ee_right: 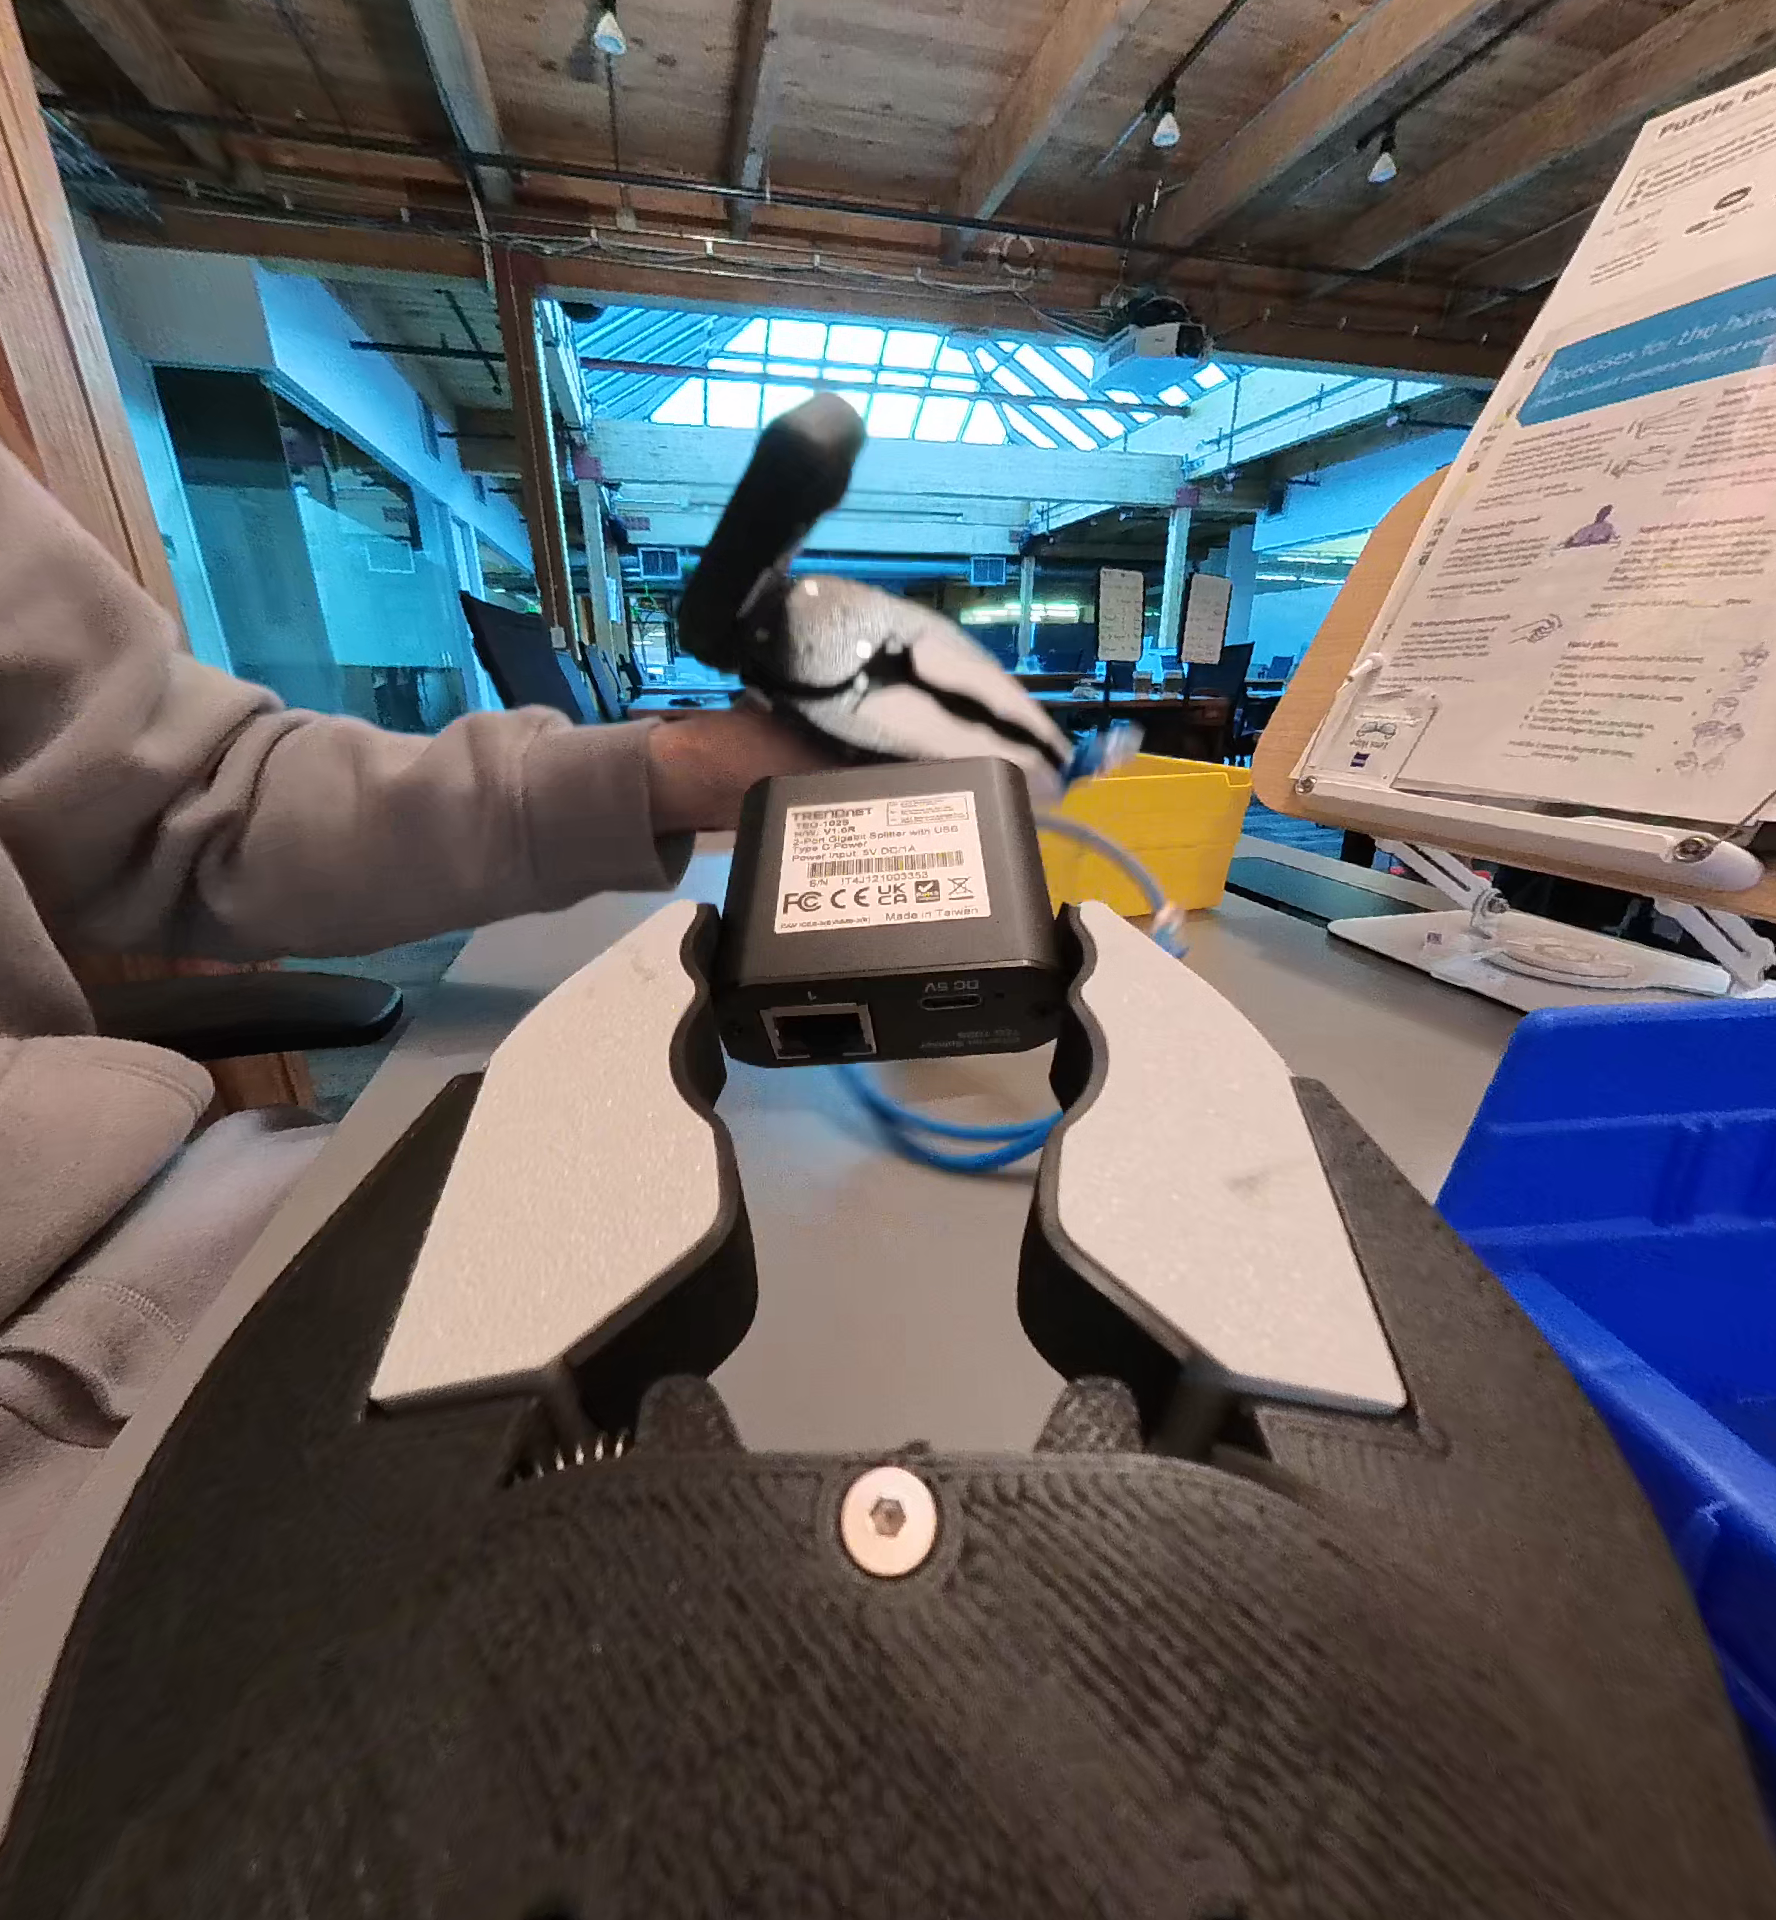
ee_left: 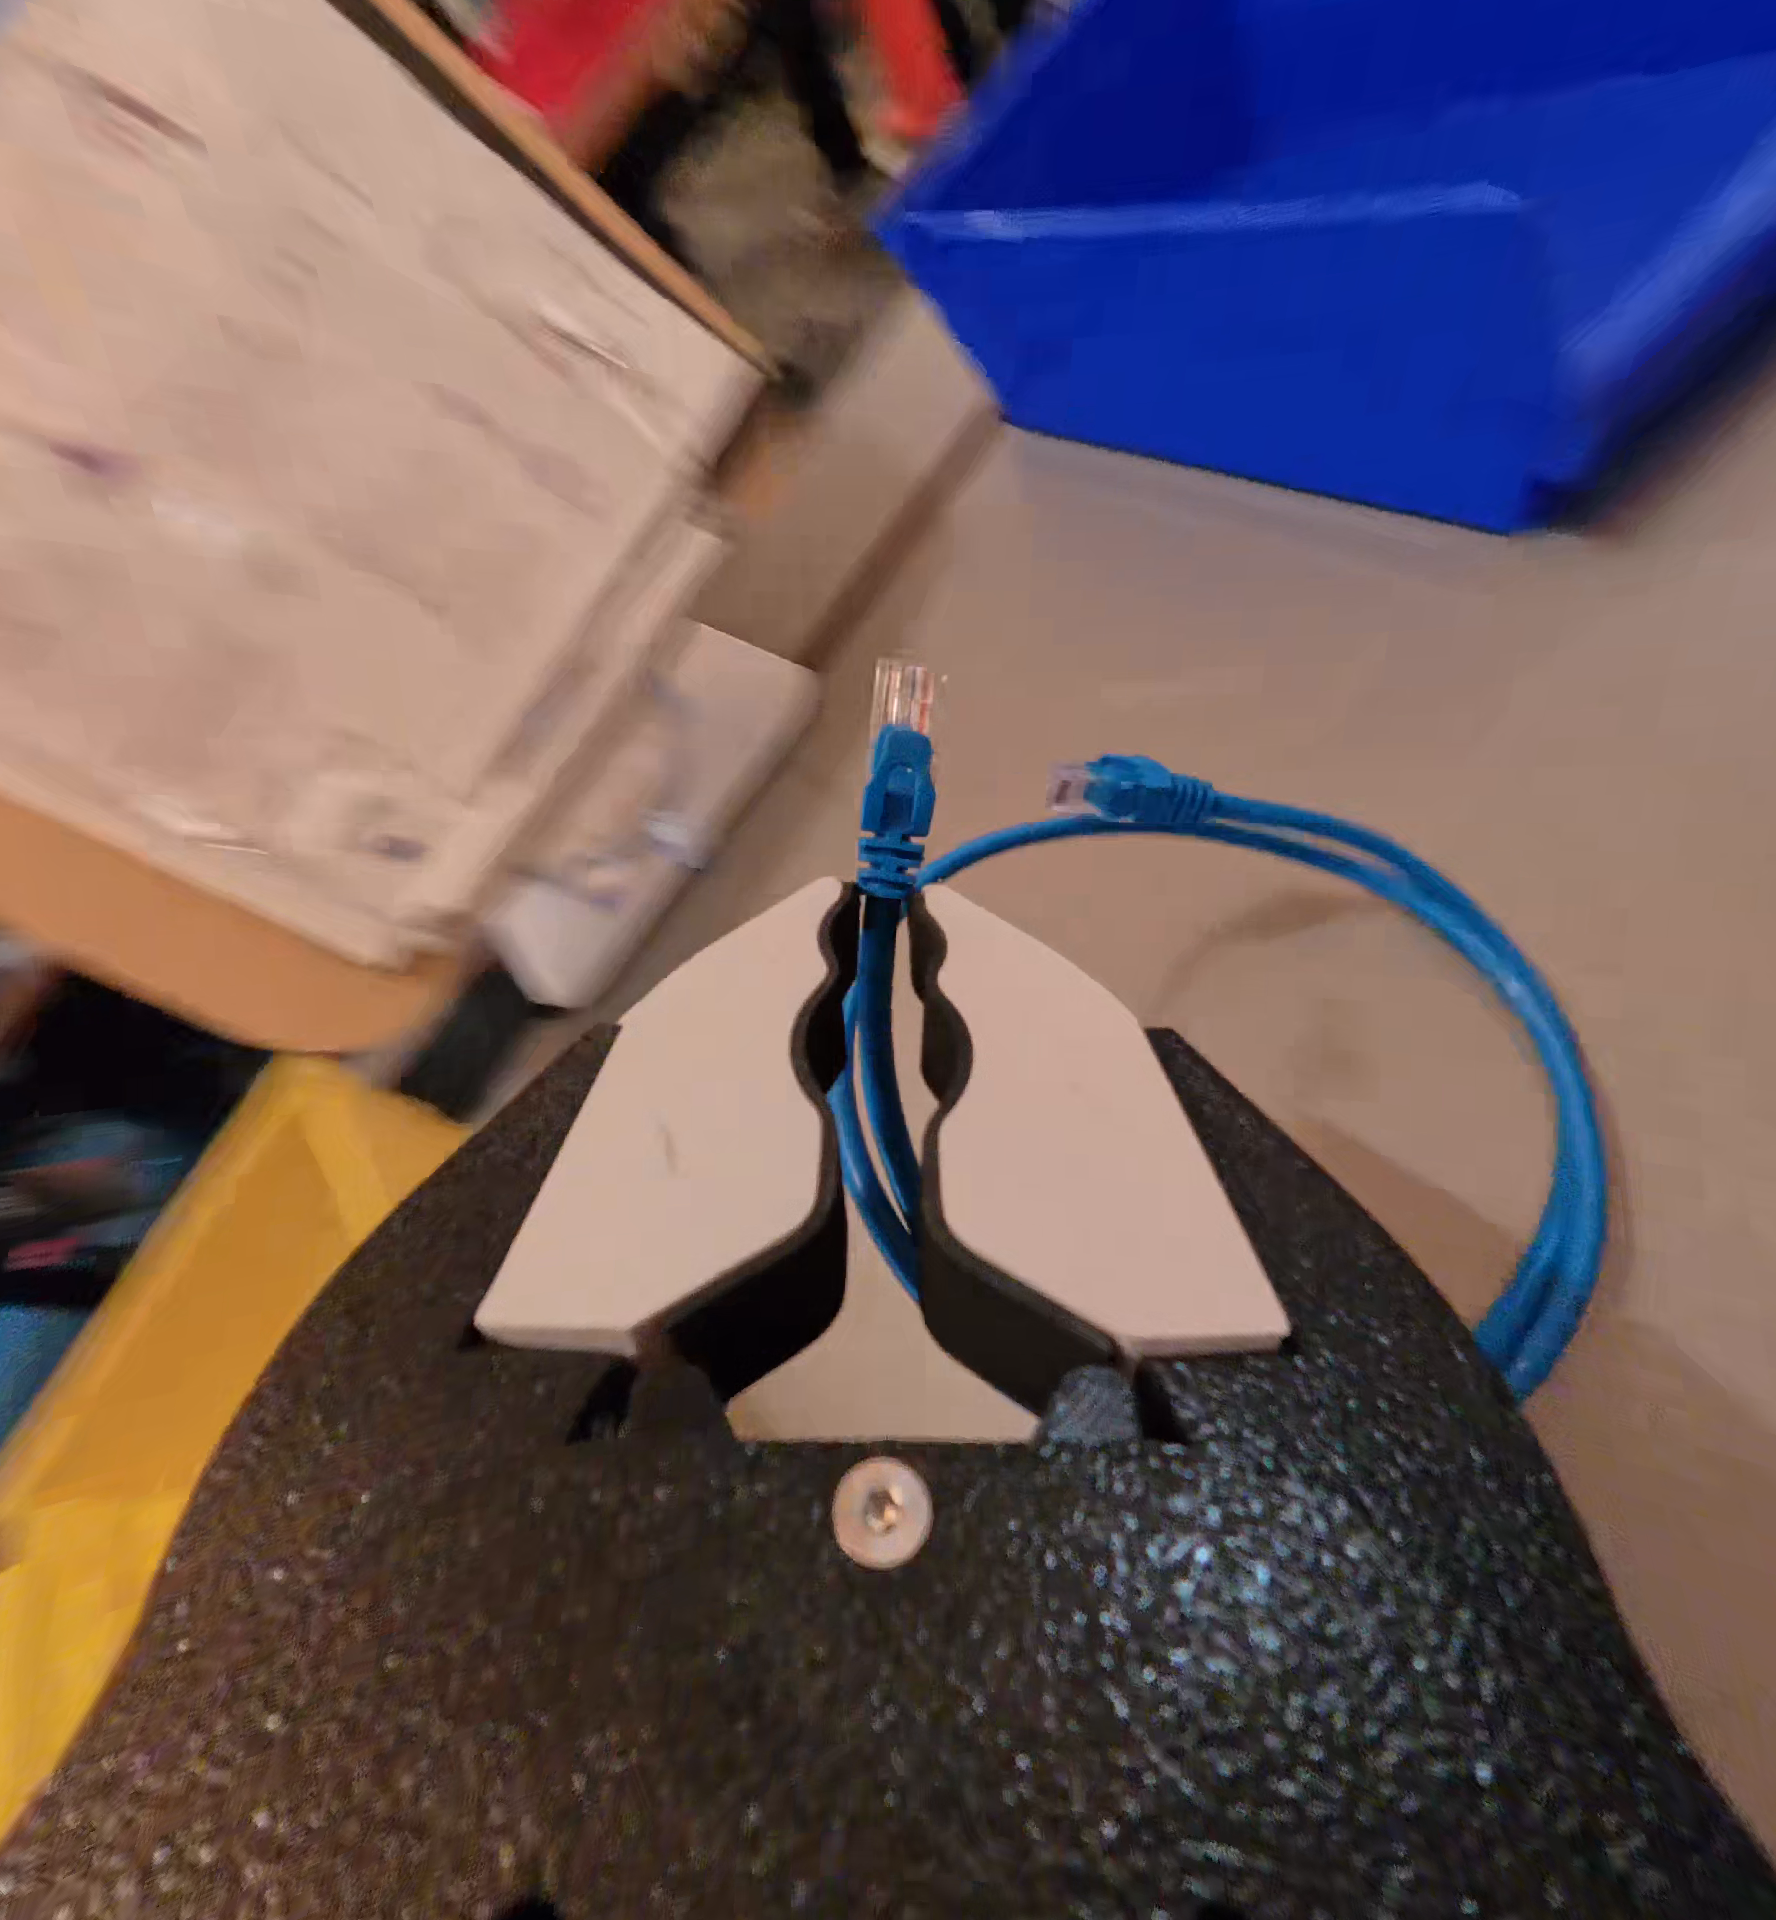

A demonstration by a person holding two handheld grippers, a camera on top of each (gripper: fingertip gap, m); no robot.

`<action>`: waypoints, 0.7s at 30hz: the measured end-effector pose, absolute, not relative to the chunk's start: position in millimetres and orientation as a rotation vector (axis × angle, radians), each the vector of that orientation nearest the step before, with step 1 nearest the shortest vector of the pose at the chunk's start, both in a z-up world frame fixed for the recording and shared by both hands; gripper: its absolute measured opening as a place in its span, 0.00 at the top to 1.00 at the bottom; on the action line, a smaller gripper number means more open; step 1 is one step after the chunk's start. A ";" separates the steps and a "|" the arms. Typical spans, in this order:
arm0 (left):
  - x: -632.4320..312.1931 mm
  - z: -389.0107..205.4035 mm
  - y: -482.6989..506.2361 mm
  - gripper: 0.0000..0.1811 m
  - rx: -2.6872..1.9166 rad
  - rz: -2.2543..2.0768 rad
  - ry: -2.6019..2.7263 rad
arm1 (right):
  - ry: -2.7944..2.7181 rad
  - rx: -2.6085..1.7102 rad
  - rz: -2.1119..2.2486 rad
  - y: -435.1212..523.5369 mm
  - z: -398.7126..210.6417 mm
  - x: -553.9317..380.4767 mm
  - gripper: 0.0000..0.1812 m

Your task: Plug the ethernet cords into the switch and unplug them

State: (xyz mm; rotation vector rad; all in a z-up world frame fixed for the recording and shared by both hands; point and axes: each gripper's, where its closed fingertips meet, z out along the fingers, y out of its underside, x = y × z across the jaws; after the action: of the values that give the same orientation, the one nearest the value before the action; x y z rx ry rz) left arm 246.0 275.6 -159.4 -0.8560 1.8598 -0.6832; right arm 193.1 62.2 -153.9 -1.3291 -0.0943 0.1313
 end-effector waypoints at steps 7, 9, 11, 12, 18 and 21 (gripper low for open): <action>227.3 -67.6 251.4 0.95 -0.232 -0.302 1.395 | -0.068 -1.293 0.126 57.7 -150.5 197.3 0.66; 219.8 -104.7 223.8 0.95 -0.090 -0.259 1.463 | -0.053 -1.267 0.130 54.5 -148.2 199.8 0.66; 212.5 -156.1 204.6 0.95 -0.030 -0.247 1.590 | -0.047 -1.254 0.133 52.8 -147.1 200.9 0.66; 207.2 -176.9 196.1 0.95 -0.005 -0.246 1.631 | -0.048 -1.253 0.133 52.7 -147.0 200.8 0.66; 165.2 -268.1 149.8 0.94 0.052 -0.385 2.091 | -0.061 -1.268 0.131 54.5 -148.3 198.6 0.66; 135.0 -279.0 127.3 0.90 0.055 -0.583 2.340 | -0.059 -1.266 0.136 54.2 -148.2 199.0 0.66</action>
State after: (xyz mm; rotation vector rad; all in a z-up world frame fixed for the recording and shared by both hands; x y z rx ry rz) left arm 135.0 127.3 -279.0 0.0550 2.3399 -0.5832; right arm 199.0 54.2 -148.2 -1.2659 -0.0593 0.1356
